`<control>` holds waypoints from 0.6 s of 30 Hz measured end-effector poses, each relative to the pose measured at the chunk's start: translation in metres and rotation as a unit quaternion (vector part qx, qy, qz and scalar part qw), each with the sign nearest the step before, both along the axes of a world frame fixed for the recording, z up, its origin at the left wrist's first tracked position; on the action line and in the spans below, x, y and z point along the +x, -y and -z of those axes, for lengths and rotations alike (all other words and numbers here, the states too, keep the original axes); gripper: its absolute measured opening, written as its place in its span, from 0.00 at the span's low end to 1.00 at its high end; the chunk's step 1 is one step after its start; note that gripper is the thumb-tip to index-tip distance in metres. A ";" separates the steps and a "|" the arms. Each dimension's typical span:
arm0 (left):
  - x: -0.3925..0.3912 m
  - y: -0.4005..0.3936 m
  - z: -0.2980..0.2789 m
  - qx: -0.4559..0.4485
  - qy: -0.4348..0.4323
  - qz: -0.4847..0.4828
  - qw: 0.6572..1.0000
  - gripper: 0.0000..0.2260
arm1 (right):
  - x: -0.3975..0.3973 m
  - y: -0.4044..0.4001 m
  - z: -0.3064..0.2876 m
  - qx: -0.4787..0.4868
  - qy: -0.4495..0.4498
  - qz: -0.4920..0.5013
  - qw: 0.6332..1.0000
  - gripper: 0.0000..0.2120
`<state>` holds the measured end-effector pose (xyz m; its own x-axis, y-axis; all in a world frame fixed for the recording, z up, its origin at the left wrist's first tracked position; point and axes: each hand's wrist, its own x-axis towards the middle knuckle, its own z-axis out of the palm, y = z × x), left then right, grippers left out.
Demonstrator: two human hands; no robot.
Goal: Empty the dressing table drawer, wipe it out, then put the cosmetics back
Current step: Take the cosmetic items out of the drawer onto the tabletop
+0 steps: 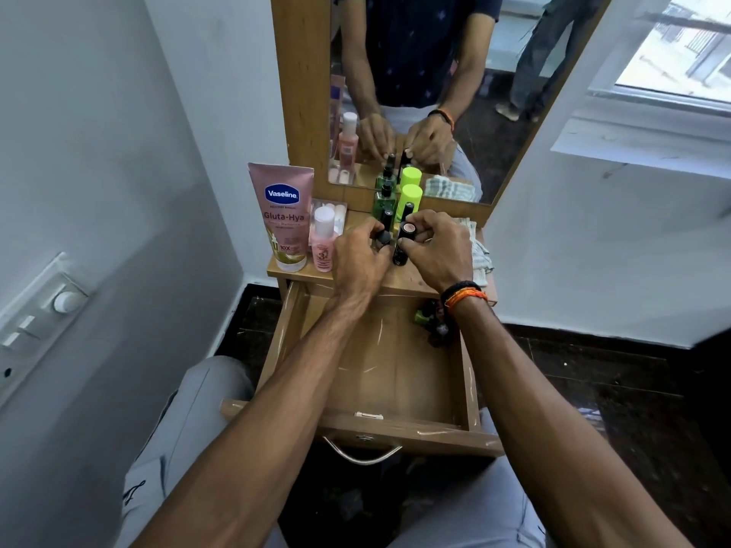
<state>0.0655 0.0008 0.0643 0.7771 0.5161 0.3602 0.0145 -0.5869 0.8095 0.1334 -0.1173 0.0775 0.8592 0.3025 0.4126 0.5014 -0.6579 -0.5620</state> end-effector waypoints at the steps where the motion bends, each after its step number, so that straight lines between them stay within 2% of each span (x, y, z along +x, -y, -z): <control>1: 0.001 0.000 0.001 0.000 0.000 -0.001 1.000 0.12 | 0.000 0.000 0.001 0.002 0.004 -0.003 1.000 0.15; 18: 0.009 0.000 0.010 0.036 -0.004 -0.020 0.999 0.16 | 0.003 0.003 0.006 -0.006 0.012 -0.001 1.000 0.18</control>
